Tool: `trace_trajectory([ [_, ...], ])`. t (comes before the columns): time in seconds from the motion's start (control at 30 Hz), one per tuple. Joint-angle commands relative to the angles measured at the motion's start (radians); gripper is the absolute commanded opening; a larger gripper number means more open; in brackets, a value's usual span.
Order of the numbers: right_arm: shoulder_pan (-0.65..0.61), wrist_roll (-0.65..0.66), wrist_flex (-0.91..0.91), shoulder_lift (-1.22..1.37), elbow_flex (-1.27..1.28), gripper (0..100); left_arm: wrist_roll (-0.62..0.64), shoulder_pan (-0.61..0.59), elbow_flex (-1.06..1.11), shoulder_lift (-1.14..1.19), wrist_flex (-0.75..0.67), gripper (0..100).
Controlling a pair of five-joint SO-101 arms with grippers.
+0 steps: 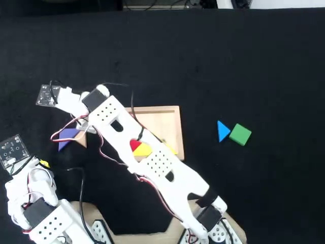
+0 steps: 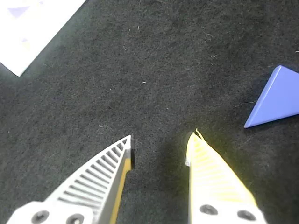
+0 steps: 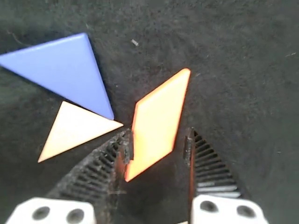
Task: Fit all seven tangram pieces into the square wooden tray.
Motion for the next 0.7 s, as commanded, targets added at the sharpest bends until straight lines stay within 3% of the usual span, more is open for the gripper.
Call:
trace_trajectory([
  [0.0,-0.018,0.008,-0.002,-0.002,-0.045,17.8,-0.003,0.016,0.016,-0.009,-0.02,20],
  [0.2,0.003,0.008,0.011,0.039,-0.056,17.0,-0.003,0.016,0.016,-0.009,-0.02,20],
  [0.37,0.011,0.075,0.043,0.039,-0.056,0.9,-0.003,0.016,0.016,-0.009,-0.02,20],
  [0.53,0.055,0.074,0.169,0.041,-0.102,0.9,-0.003,0.016,0.016,-0.009,-0.018,20],
  [0.6,0.103,0.02,0.226,0.041,-0.156,1.1,-0.003,0.016,0.016,-0.009,-0.018,20],
  [0.67,0.157,-0.114,0.262,0.041,-0.222,1.1,-0.003,0.016,0.016,-0.009,-0.018,20],
])
